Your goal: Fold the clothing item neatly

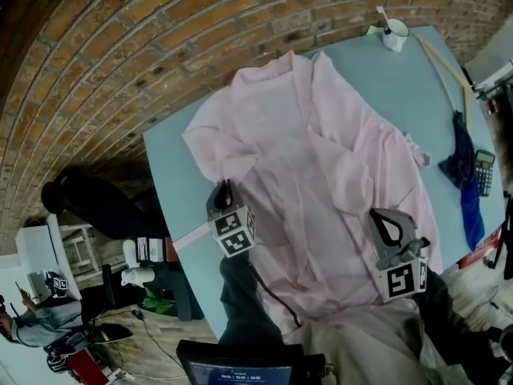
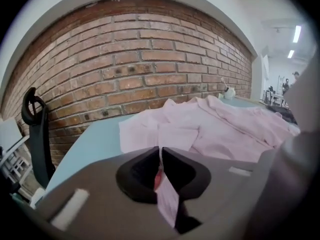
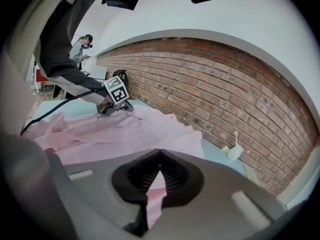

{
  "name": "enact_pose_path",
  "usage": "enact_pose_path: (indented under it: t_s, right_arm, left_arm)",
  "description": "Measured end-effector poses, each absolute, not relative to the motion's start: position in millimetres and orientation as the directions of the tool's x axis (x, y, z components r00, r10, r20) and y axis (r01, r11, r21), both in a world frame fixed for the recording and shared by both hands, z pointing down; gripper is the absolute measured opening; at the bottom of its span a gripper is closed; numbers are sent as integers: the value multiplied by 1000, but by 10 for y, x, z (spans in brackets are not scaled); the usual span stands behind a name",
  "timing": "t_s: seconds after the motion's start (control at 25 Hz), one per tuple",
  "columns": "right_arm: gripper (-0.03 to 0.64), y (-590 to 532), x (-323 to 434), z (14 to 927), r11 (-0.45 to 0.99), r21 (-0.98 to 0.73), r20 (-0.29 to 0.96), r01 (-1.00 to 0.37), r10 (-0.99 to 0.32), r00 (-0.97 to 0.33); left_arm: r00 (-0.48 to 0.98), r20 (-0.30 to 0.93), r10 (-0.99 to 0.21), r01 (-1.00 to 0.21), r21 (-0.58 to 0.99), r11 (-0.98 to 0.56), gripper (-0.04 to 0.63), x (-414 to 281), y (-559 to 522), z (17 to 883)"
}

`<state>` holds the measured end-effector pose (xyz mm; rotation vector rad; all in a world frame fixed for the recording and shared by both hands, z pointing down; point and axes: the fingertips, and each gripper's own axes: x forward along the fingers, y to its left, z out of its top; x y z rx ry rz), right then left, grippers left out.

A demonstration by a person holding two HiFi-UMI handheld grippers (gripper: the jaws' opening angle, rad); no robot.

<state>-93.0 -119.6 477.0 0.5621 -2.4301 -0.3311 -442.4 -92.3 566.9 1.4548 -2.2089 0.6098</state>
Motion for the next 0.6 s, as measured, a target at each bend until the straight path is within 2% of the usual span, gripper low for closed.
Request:
enact_pose_path:
  t_s: [0.12, 0.2, 0.28, 0.4, 0.44, 0.48, 0.52, 0.6]
  right_arm:
    - [1, -1217, -913, 4751, 875, 356, 503, -327, -475, -723]
    - [2, -1232, -858, 4747, 873, 330, 498, -360, -485, -719]
    - [0, -1221, -826, 4744, 871, 311, 503, -380, -490, -712]
    - [1, -1164, -842, 4687, 870, 315, 501, -380, -492, -712]
    - [2, -1139, -845, 4656, 869, 323, 497, -375, -493, -715]
    - [0, -1109, -838, 4623, 868, 331, 492, -370, -493, -717]
    - [1, -1074, -817, 4588, 867, 337, 486, -368, -495, -720]
    - [0, -1009, -720, 4526, 860, 331, 474, -388, -507, -720]
  left_arm:
    - [-326, 445, -834, -924, 38, 381, 23, -4151, -989, 5079]
    - [-220, 340, -915, -933, 199, 298, 23, -3643, -1149, 4633]
    - [-78, 274, -958, -945, 286, 159, 23, -2992, -1313, 4380]
    - [83, 317, -945, -949, 315, 22, 26, -2191, -1472, 4538]
    - [128, 368, -921, -952, 304, -11, 49, -1983, -1500, 4686]
    - [185, 414, -891, -953, 297, -60, 235, -1779, -1498, 4813]
    - [246, 446, -861, -948, 297, -117, 359, -1589, -1448, 4896]
    - [303, 468, -830, -939, 298, -175, 351, -1359, -1223, 4923]
